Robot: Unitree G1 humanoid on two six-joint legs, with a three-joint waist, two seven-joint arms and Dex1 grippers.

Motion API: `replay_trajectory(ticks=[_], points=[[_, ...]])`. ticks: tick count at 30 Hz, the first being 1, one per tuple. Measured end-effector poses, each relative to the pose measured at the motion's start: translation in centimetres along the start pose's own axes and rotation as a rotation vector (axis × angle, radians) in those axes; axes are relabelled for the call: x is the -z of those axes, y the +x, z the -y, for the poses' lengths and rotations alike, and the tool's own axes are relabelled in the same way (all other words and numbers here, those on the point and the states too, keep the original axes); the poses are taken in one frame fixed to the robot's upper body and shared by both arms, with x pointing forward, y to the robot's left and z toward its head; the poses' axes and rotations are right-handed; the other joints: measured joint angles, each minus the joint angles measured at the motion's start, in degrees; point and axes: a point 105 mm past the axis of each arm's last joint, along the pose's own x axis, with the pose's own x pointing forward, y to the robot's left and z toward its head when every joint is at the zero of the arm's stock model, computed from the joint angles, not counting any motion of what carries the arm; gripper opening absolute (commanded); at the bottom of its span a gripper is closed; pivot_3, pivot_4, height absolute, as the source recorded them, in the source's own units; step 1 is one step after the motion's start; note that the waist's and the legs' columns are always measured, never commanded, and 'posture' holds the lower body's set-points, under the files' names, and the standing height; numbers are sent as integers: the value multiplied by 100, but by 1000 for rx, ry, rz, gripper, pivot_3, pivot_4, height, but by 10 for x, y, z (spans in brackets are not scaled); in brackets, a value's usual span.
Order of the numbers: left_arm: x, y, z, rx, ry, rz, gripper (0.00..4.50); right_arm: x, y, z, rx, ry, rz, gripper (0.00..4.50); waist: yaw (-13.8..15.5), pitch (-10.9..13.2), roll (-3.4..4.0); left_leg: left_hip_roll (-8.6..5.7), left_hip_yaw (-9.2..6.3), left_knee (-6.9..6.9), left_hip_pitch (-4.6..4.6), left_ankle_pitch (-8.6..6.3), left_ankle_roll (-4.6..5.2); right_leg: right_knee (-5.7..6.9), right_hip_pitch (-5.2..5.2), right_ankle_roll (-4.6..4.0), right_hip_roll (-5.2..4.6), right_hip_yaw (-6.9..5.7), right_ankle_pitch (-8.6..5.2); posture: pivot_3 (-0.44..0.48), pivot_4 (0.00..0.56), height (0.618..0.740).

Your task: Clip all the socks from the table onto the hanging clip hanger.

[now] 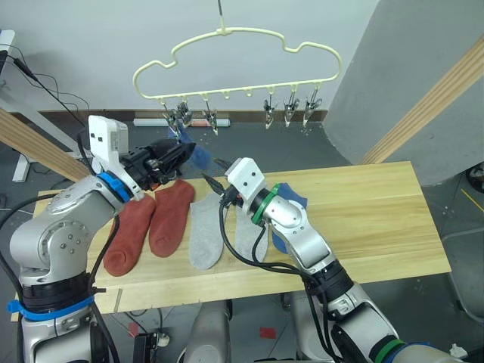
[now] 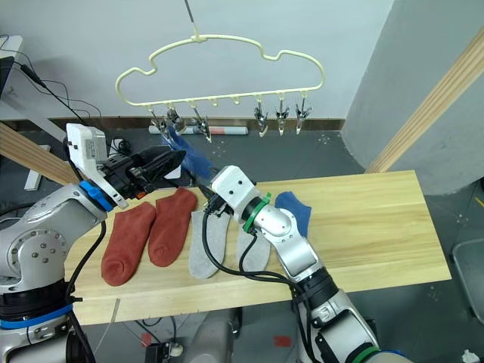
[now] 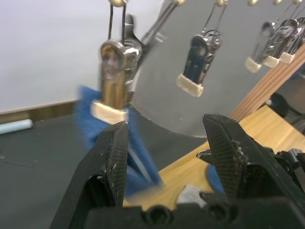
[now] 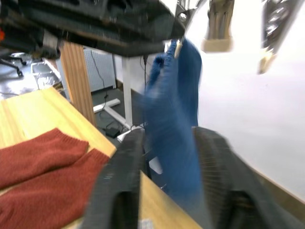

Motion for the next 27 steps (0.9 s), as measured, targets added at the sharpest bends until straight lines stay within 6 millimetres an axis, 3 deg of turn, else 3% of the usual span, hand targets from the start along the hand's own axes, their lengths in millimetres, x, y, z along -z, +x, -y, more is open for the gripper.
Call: replay_trajectory(ticks=[7, 14, 20, 27], points=[[-2, 0, 5, -74, 215, 80, 2750, 5, -50, 10, -59, -25, -104, 1875, 31, -1, -1, -2, 1, 0, -5, -1, 1, -9, 1, 3, -2, 2, 2, -107, 412, 740], [6, 7, 27, -133, 320, 198, 2750, -33, -104, 44, -68, -10, -126, 1875, 18, -1, -2, 3, 7, 7, -2, -12, 26, 0, 3, 5, 1, 5, 11, -138, 421, 740], [3, 13, 34, -198, 366, 283, 2750, -54, -125, 57, -68, 42, -132, 1875, -7, -1, -3, 4, 20, 23, -1, -12, 30, 4, 5, 9, 6, 16, 22, -163, 427, 740], [6, 14, 29, -269, 342, 316, 2750, -55, -134, 63, -49, 80, -175, 1875, -10, -1, -3, 2, 31, 48, -6, -13, 32, 4, 7, 21, 6, 27, 32, -186, 426, 740]])
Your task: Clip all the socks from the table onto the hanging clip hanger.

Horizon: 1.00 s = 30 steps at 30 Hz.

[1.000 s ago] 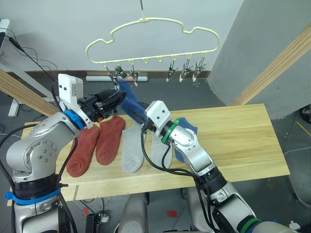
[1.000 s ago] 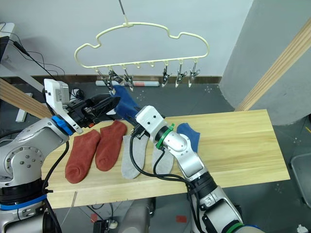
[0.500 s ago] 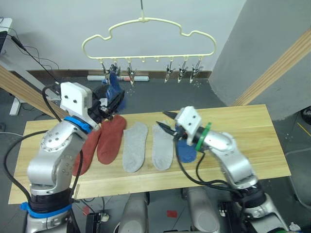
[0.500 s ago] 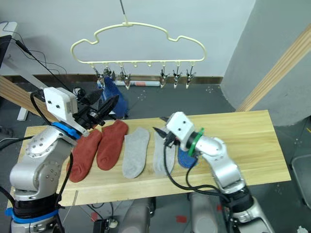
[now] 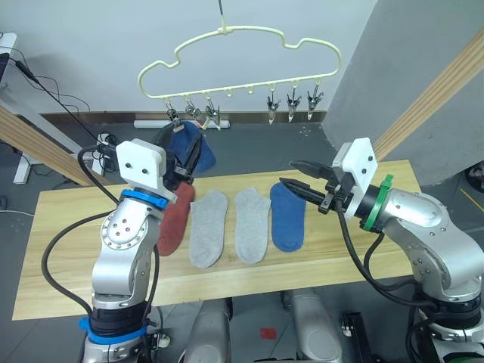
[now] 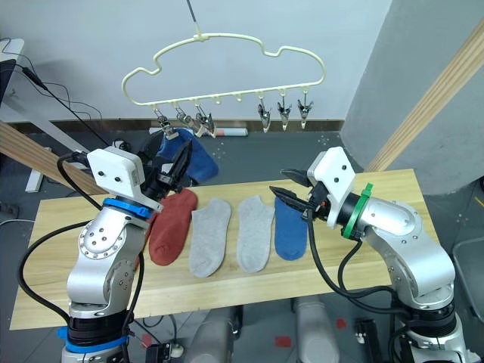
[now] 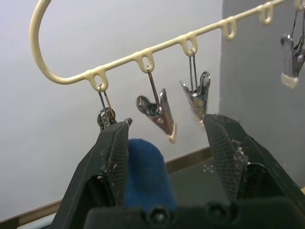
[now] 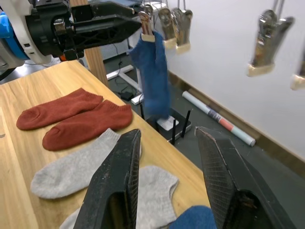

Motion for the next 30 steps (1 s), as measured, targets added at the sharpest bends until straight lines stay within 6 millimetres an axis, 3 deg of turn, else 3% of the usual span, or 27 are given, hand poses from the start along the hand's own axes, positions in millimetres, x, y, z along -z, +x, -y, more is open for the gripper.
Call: replay_trajectory(ticks=[4, 10, 20, 30], points=[[7, 2, -2, -21, -16, -15, 1917, 0, -2, 1, 4, 1, -9, 1852, -6, 0, 0, -1, 8, 21, -3, -1, 2, 0, 2, 11, 1, 8, 7, -191, 425, 740], [1, 6, -2, -25, -2, 22, 1917, 1, -3, 2, 3, -2, -20, 1852, -9, 0, 0, -3, 26, 28, -1, 1, 6, -3, 3, 21, 2, 30, 16, -191, 425, 740], [10, 16, -4, -54, -25, 1, 1917, -3, -4, 4, 5, -7, -14, 1852, -17, 0, -1, -9, 50, 29, 2, 1, 10, -15, 2, 42, 7, 65, 29, -206, 421, 740], [7, 31, -6, -64, -14, 38, 1917, -3, -5, 6, 15, -18, -23, 1852, -35, 1, -1, -10, 62, 32, 2, 0, 16, -18, 0, 50, 11, 82, 34, -217, 425, 740]])
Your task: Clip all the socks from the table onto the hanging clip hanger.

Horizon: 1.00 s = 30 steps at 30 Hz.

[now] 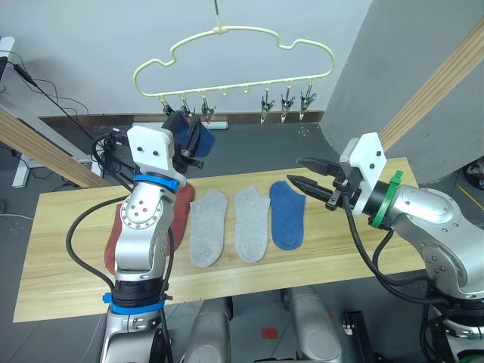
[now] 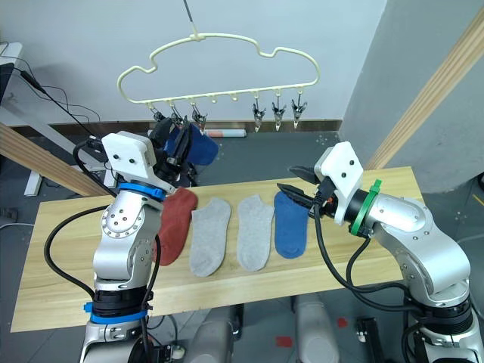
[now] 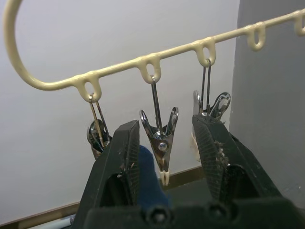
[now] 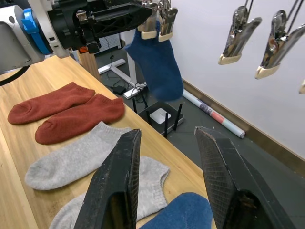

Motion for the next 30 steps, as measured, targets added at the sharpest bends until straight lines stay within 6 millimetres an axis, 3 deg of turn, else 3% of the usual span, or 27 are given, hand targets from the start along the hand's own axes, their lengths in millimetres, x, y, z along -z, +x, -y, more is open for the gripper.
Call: replay_trajectory(ticks=[22, 30], points=[[-4, 19, -5, -23, 4, 31, 1917, -3, -4, 5, 19, 13, 13, 1852, -95, 1, -1, -1, 4, 1, -1, -1, 3, -3, 0, 7, 1, 9, 4, -221, 425, 740], [-3, 21, -6, -27, 19, 33, 257, -3, -4, 5, 22, 25, 20, 1852, -112, 1, -1, -1, 5, 0, 0, -1, 3, -3, 0, 8, 2, 10, 5, -217, 419, 740]])
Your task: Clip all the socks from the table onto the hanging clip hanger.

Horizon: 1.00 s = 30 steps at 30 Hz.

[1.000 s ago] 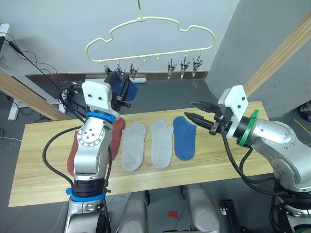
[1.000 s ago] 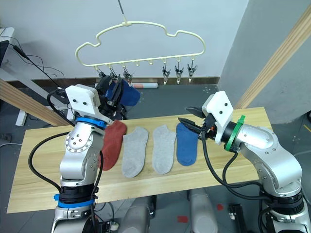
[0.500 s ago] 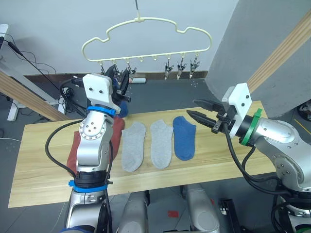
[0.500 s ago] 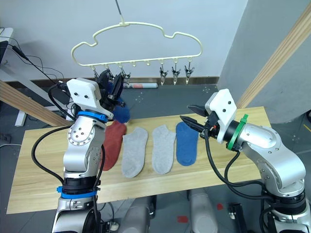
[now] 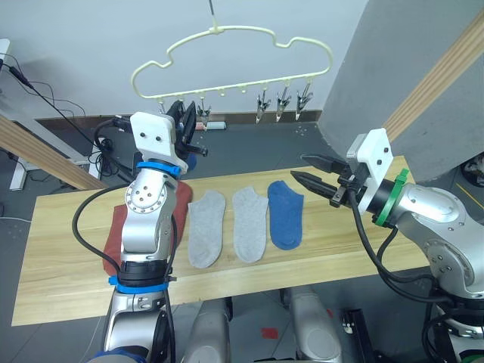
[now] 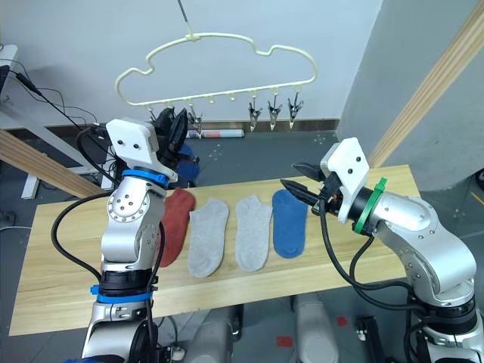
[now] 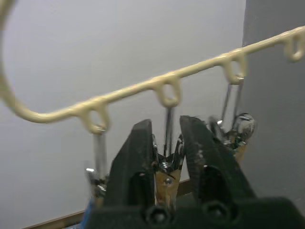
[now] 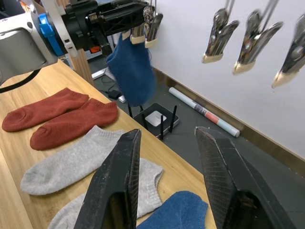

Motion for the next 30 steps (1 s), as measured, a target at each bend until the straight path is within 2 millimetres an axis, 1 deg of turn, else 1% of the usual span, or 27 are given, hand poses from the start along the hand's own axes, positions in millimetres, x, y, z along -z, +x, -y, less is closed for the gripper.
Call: replay_trajectory(ticks=[2, 9, 10, 11, 12, 15, 18, 22, 26, 30], points=[[-1, 0, 0, 0, 4, 3, 93, 0, 0, 1, 5, 3, 2, 1852, 0, 0, 0, 0, 0, 0, 0, 0, 0, 0, 0, 0, 0, 0, 0, -215, 418, 740], [-2, -1, -5, -7, 20, 3, 87, 1, 0, 1, 6, 11, 1, 1852, -3, 0, 0, 0, 0, 0, 0, 0, 0, 0, 0, 1, 0, 1, 1, -215, 418, 740], [-2, -1, -5, -6, 23, 1, 87, 4, 1, 3, 23, 0, -20, 2031, -3, 0, 0, 0, 0, 0, 0, 0, 0, 0, 0, 1, 0, 1, 1, -215, 418, 740], [-2, -1, -6, -6, 25, 0, 87, 11, 0, 4, 44, -5, -52, 2229, -1, 0, 0, 0, -1, 0, 0, 0, 0, 0, 0, 1, 0, 0, 1, -215, 418, 740], [-3, -1, -6, -2, 27, -3, 87, 23, 0, 8, 82, 2, -96, 2445, 0, 0, 0, 0, -1, 0, 0, 0, 0, -1, 0, 1, 0, 0, 1, -215, 418, 740], [-4, -2, -6, 22, 33, -11, 87, 60, -3, 14, 186, 42, -214, 3424, 1, 0, 0, 0, 1, 0, 0, 0, 0, 0, -2, 1, 0, 1, 1, -204, 420, 740], [-4, -3, -4, 65, 20, -29, 87, 87, 5, 8, 267, 80, -277, 4454, -21, 0, 0, 3, 7, -1, 1, 0, 0, 2, -6, 2, 2, 7, 1, -203, 420, 740], [-3, -5, 0, 116, 3, -51, 87, 114, 24, -2, 343, 148, -316, 4484, -26, 0, 0, 9, 9, -1, 4, 1, -1, 1, -7, 2, 13, 12, 0, -197, 420, 740], [-4, -6, 1, 146, -1, -62, 87, 141, 42, -5, 445, 229, -336, 4484, -19, 0, 0, 11, 9, -1, 5, 1, -1, 0, -8, 3, 18, 16, 1, -188, 418, 740], [-4, -7, 0, 153, -3, -73, 87, 158, 55, -3, 486, 257, -346, 4484, -16, 0, 0, 10, 10, -1, 5, 0, -1, -1, -9, 2, 17, 18, 4, -184, 418, 740]])
